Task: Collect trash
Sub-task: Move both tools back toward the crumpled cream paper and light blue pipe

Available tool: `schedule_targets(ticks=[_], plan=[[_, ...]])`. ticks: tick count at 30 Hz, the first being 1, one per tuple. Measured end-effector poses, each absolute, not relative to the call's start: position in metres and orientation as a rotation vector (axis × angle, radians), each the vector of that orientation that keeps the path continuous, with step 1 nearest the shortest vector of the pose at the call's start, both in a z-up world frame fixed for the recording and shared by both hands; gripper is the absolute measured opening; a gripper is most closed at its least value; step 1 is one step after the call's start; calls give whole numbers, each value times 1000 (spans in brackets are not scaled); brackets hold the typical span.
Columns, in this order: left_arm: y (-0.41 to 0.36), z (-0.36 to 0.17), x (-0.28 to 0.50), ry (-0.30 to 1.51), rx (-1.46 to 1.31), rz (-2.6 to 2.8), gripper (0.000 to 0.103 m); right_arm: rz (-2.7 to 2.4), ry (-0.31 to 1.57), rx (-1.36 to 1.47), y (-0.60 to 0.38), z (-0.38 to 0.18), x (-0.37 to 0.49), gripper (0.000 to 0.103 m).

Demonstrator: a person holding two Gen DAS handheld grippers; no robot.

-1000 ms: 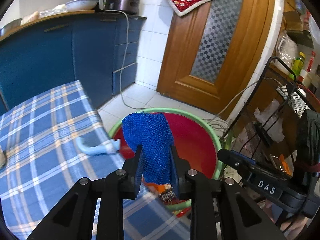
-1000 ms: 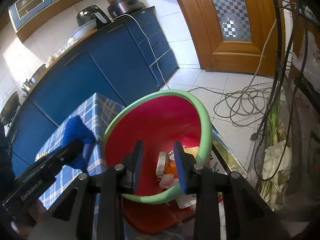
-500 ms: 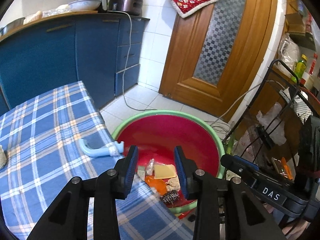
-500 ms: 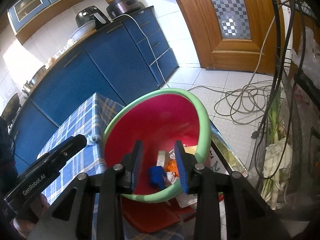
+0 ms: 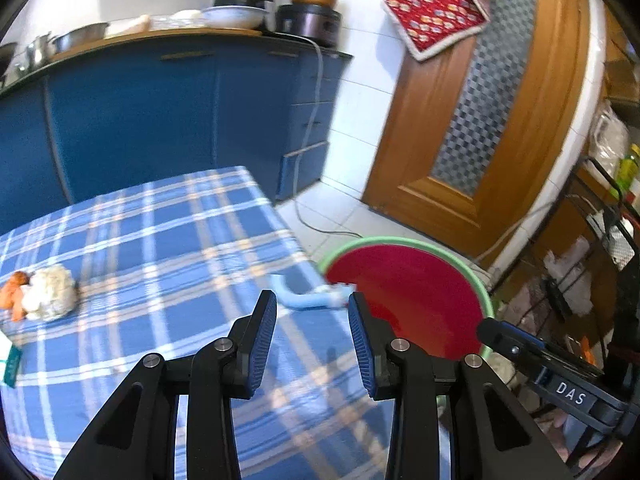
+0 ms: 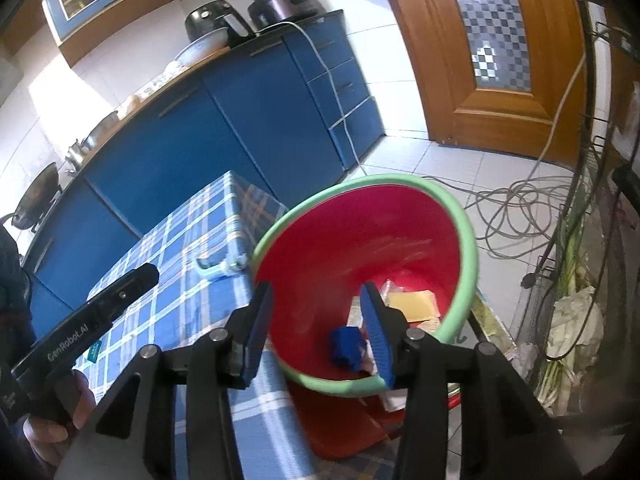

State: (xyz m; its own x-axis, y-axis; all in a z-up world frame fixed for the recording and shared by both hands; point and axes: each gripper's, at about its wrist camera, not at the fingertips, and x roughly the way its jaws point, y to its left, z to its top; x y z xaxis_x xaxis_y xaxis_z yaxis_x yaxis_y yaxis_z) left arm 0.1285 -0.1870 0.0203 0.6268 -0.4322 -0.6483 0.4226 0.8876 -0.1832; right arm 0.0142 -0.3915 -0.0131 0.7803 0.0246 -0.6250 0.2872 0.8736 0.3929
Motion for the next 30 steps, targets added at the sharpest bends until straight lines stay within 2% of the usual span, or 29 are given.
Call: schedule_targets(ticks=[5, 11, 15, 19, 23, 30], plan=[[-156, 21, 135, 740, -36, -427, 38, -115, 675, 473, -375, -9, 25, 51], [-121, 21, 144, 733, -46, -348, 38, -68, 686, 444, -352, -6, 41, 60], [-98, 19, 153, 730, -47, -286, 45, -47, 697, 420, -338, -5, 54, 66], [-74, 15, 164, 728, -49, -214, 47, -31, 711, 390, -327, -5, 68, 68], [-55, 9, 177, 735, -61, -157, 57, -28, 716, 354, -315, -3, 83, 77], [-32, -6, 198, 756, -74, -84, 58, -17, 740, 297, -300, -7, 110, 81]])
